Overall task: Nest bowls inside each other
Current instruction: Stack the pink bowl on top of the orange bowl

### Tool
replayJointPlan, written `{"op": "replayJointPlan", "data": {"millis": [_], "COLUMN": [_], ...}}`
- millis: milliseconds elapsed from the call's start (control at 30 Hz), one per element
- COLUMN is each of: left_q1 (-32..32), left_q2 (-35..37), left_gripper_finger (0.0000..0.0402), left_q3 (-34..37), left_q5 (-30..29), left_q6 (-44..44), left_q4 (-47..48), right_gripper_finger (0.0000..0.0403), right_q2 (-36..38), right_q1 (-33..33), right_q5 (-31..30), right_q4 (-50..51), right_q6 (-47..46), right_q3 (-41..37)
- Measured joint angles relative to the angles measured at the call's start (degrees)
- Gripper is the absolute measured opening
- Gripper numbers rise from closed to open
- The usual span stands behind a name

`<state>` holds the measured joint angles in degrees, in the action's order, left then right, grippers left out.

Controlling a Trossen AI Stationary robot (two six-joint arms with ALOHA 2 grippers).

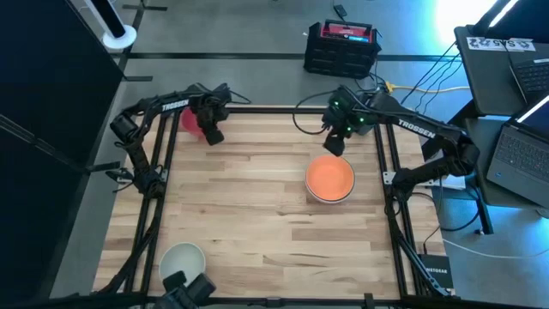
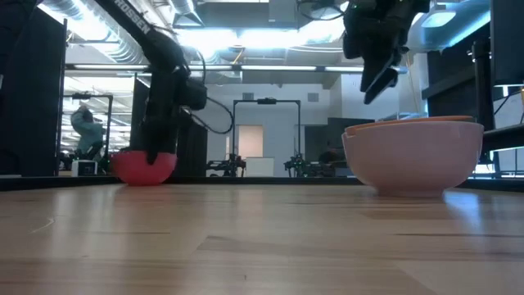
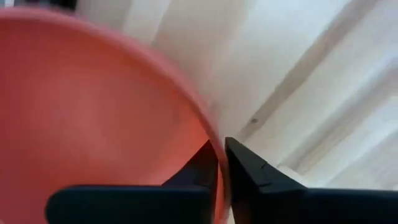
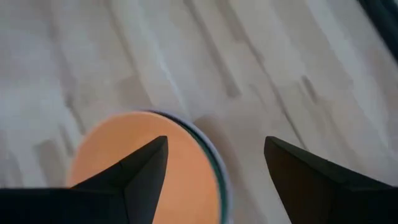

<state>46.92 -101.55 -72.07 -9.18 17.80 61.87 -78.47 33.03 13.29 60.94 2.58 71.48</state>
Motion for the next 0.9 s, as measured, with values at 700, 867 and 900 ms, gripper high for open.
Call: {"op": "replayJointPlan", "data": {"millis": [700,867,900], "left_q1": [-37.62,-42.55,-43.53], "left_q2": [2.94,1.22,0.88], "left_gripper_finger": [0.0000,0.0000,0.0000], "left_q3": [-27.45,-27.72,-27.78], "left_q5": [4.52,4.53,4.53], "left_q6": [-0.68,-4.70,-5.50], "left_q4": [-8.94,-20.94,-23.34], "right_gripper_finger": [0.0253,0.0253,0.0253], "right_q2": [14.41,15.95,16.26], "right_q1": [6.81,7.88,8.09], "right_q5": [-6.29,-5.95,-5.88], "right_q4": [1.92,2.04,2.07], "right_q6": [-14.38,-14.14,-14.09], "right_q3": [0.00,0.00,0.00]}}
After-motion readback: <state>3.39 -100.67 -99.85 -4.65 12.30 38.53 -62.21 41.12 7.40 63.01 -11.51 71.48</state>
